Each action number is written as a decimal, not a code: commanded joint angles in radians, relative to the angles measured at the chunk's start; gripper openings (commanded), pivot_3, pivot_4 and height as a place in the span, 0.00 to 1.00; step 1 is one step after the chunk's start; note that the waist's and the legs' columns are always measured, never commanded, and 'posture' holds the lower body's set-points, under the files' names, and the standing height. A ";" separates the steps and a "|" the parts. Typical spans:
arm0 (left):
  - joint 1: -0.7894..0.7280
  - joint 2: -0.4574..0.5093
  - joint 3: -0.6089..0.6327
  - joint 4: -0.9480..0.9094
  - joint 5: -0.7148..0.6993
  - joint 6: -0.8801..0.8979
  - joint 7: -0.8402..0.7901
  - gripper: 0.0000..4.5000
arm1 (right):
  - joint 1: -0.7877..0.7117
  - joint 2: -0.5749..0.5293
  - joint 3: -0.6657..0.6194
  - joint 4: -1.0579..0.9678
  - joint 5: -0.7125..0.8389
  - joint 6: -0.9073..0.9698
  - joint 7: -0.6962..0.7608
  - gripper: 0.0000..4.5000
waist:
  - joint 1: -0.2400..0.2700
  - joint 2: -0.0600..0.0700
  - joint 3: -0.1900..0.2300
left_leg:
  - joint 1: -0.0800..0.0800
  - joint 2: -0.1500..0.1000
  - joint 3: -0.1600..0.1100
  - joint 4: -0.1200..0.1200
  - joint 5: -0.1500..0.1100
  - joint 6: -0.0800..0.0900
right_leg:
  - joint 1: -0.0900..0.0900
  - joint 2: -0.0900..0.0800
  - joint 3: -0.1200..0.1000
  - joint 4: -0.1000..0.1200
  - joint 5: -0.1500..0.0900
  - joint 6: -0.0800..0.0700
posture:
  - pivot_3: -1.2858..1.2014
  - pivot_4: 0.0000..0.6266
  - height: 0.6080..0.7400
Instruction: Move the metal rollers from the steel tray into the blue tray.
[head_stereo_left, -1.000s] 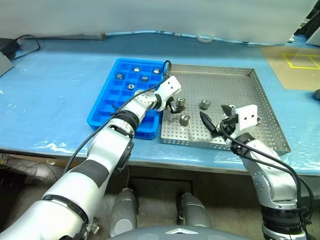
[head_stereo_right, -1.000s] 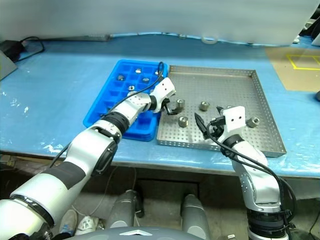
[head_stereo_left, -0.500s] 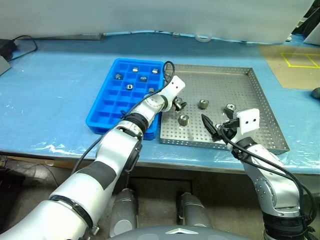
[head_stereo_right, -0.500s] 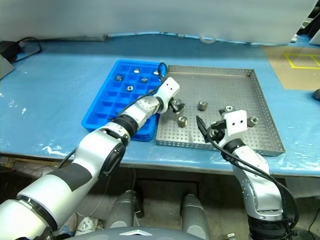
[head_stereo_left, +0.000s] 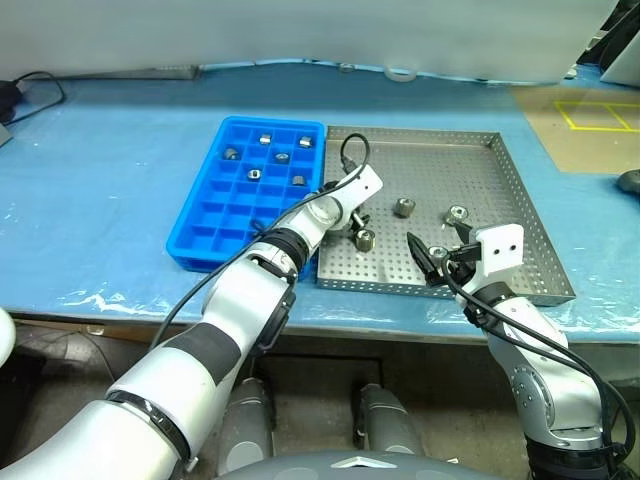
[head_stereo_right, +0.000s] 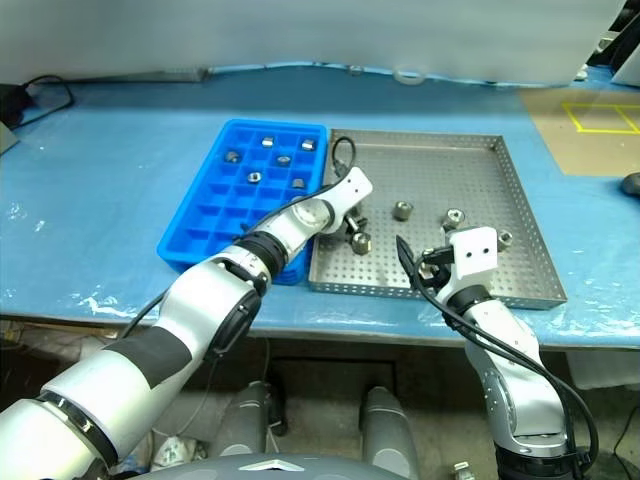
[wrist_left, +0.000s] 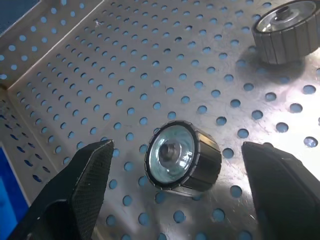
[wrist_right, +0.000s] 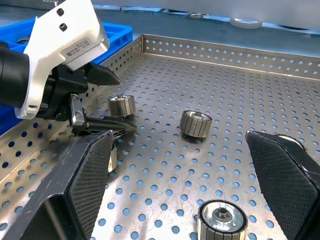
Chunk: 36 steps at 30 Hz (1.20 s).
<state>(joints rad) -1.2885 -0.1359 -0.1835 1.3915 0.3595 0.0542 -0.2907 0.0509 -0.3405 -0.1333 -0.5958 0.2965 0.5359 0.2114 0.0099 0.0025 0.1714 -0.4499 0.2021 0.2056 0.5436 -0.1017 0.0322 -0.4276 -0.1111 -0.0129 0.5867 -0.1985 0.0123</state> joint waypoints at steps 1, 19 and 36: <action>-0.009 -0.005 -0.021 0.001 0.040 0.030 -0.007 1.00 | -0.003 0.004 -0.010 -0.050 -0.003 -0.004 -0.009 0.99 | -0.003 0.000 0.000 | 0.001 0.000 0.000 0.000 0.000 0.000 | 0.001 0.000 0.000 0.000 -0.002 0.003 | 0.33 0.24 1.00; -0.031 -0.022 0.091 -0.006 -0.021 0.108 -0.102 0.72 | -0.069 -0.006 0.016 0.011 -0.030 -0.016 0.014 1.00 | -0.022 0.000 0.000 | 0.001 -0.003 0.000 -0.001 -0.001 0.002 | 0.004 -0.003 -0.002 -0.004 0.000 0.000 | 0.34 0.24 1.00; -0.079 -0.011 0.304 -0.028 -0.205 0.080 -0.081 0.42 | -0.080 0.006 0.034 0.007 -0.047 -0.010 0.018 1.00 | -0.024 0.000 0.000 | -0.001 -0.004 -0.001 -0.001 -0.002 0.003 | 0.003 -0.004 -0.009 -0.004 0.000 -0.001 | 0.35 0.24 1.00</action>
<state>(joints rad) -1.3148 -0.1489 0.0668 1.3967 0.2172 0.1629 -0.3701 -0.0176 -0.3383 -0.0989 -0.5592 0.2485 0.5349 0.2311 -0.0136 0.0026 0.1714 -0.4513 0.1985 0.2051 0.5429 -0.1035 0.0351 -0.4248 -0.1156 -0.0217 0.5822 -0.1981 0.0116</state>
